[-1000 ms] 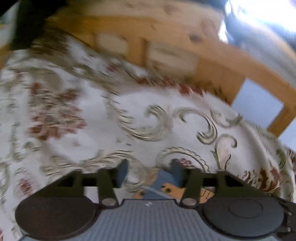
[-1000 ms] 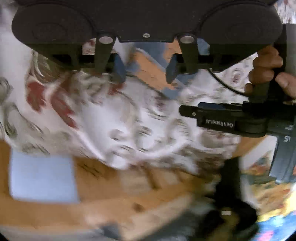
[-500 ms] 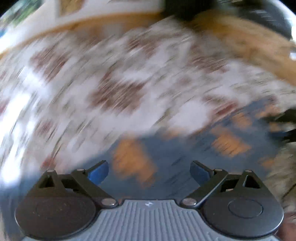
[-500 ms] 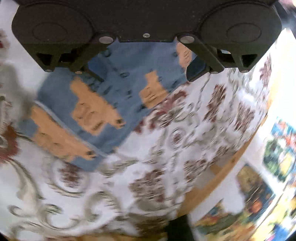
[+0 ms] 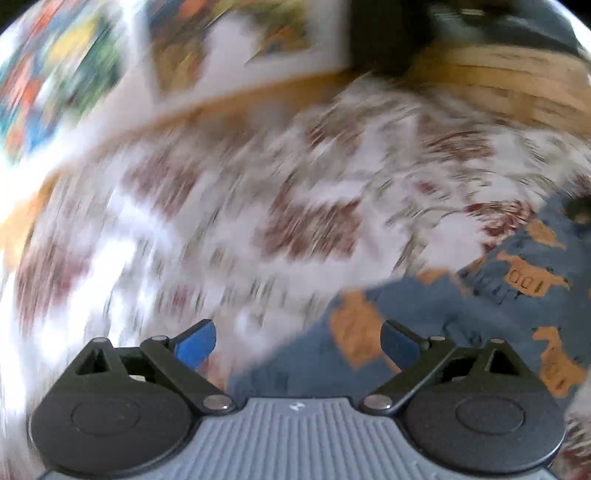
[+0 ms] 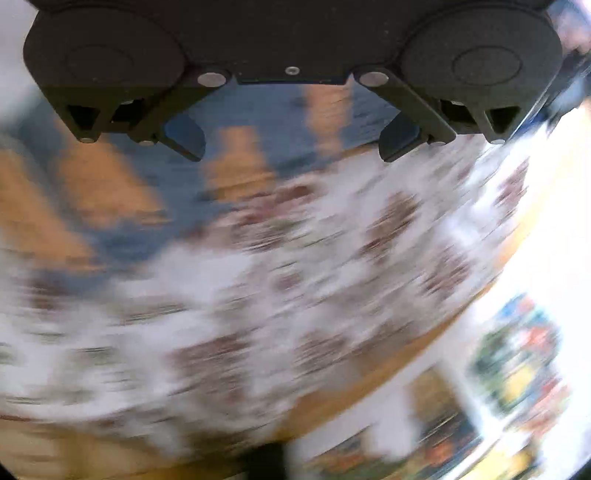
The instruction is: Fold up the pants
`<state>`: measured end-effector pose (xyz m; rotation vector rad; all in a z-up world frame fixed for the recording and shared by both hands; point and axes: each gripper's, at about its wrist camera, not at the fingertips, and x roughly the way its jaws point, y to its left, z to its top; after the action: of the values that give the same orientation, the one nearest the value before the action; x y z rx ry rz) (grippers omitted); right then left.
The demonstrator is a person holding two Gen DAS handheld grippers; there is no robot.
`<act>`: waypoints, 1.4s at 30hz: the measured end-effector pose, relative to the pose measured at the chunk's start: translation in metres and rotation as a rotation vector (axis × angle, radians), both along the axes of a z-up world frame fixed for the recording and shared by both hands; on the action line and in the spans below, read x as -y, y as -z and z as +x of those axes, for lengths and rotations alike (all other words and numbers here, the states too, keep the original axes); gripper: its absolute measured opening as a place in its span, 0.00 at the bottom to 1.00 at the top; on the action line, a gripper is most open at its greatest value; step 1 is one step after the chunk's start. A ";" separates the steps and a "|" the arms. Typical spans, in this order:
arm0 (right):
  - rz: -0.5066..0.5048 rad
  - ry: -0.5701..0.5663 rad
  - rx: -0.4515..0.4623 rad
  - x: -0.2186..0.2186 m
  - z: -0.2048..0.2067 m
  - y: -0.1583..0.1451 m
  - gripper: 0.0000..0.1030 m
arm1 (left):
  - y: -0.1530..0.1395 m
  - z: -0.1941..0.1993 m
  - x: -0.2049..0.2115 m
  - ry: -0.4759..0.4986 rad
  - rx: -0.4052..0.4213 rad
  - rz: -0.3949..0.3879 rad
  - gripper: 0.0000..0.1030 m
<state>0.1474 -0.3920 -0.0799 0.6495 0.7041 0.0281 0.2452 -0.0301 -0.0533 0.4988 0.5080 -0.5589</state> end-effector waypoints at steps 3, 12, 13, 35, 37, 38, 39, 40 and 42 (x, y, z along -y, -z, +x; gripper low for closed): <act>0.056 -0.159 0.004 -0.015 0.049 -0.005 0.97 | 0.017 0.029 0.014 0.036 -0.031 0.022 0.98; 0.086 -0.613 -0.011 -0.088 0.178 -0.019 0.97 | 0.042 0.076 -0.020 0.018 -0.389 -0.146 0.44; 0.081 -0.650 -0.024 -0.096 0.185 -0.017 0.96 | 0.040 0.073 -0.020 0.021 -0.384 -0.138 0.40; -0.032 -0.915 -0.082 -0.160 0.173 -0.018 0.62 | 0.031 0.025 -0.025 -0.006 -0.218 0.062 0.20; -0.034 -0.897 -0.086 -0.163 0.180 -0.016 0.62 | 0.029 0.026 -0.027 -0.007 -0.225 0.060 0.20; -0.036 -0.893 -0.096 -0.166 0.185 -0.013 0.60 | 0.028 0.027 -0.029 -0.009 -0.237 0.055 0.21; -0.040 -0.894 -0.104 -0.169 0.189 -0.009 0.59 | 0.028 0.027 -0.031 -0.011 -0.242 0.053 0.21; -0.052 -0.895 -0.110 -0.173 0.193 -0.006 0.55 | 0.027 0.027 -0.033 -0.012 -0.242 0.054 0.21; -0.066 -0.879 -0.114 -0.177 0.200 0.000 0.28 | 0.023 0.026 -0.040 -0.016 -0.232 0.059 0.26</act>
<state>0.3473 -0.2150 -0.0800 0.2378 1.0524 0.7790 0.2717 0.0097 -0.0764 0.4878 0.7503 -0.5908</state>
